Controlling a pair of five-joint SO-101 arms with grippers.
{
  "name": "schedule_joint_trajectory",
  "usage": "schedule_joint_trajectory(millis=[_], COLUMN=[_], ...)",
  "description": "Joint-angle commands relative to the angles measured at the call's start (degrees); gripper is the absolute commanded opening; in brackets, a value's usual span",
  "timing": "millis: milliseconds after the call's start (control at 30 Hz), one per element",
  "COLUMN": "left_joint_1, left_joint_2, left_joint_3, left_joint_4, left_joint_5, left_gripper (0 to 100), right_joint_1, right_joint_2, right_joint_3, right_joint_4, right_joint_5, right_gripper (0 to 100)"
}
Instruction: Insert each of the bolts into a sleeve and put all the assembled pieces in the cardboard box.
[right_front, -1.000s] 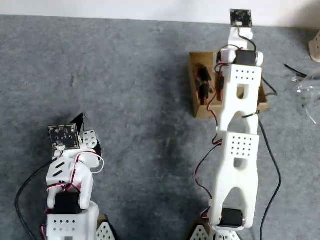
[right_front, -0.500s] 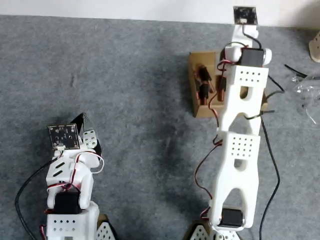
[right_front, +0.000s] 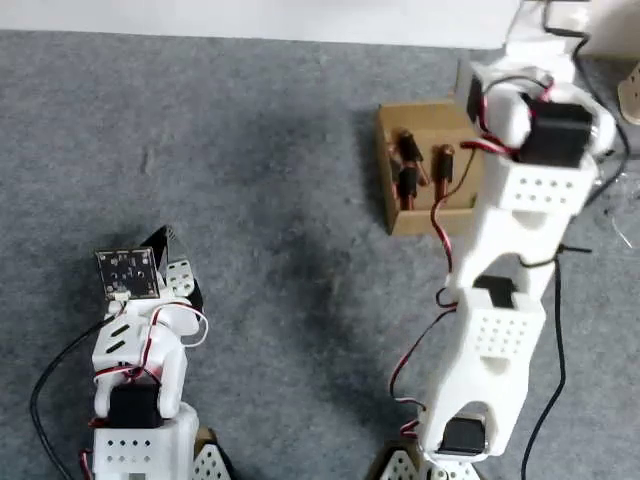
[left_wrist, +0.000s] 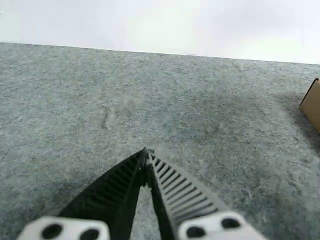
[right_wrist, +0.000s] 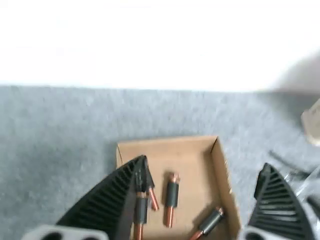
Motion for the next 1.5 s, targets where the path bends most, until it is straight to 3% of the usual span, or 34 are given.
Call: schedule_joint_trajectory(millis=[0,367,567,967,1467], left_joint_1=[-0.6,-0.6,-0.6,-0.7,-0.6], left_joint_2=[-0.6,-0.6,-0.6,-0.6,-0.3], left_joint_3=[1.1,1.1,1.1,1.1,1.1], left_joint_4=[-0.4,-0.2,-0.2,-0.2,0.1], left_joint_5=[-0.4,-0.4,-0.4,-0.4,-0.4], left_gripper=[1,1,1,1,1], right_joint_1=[-0.7,-0.7,-0.8,-1.0,-0.7], right_joint_2=[-8.5,-24.2,-39.1,-70.4,-116.0], right_joint_3=[-7.0,-3.2,19.4,72.0,157.1], right_joint_4=[1.3,1.3,1.2,-0.8,-43.3], right_joint_5=[-0.8,-0.5,-0.8,-0.8,-0.4], right_gripper=[30.7,27.4,16.6,16.6,16.6])
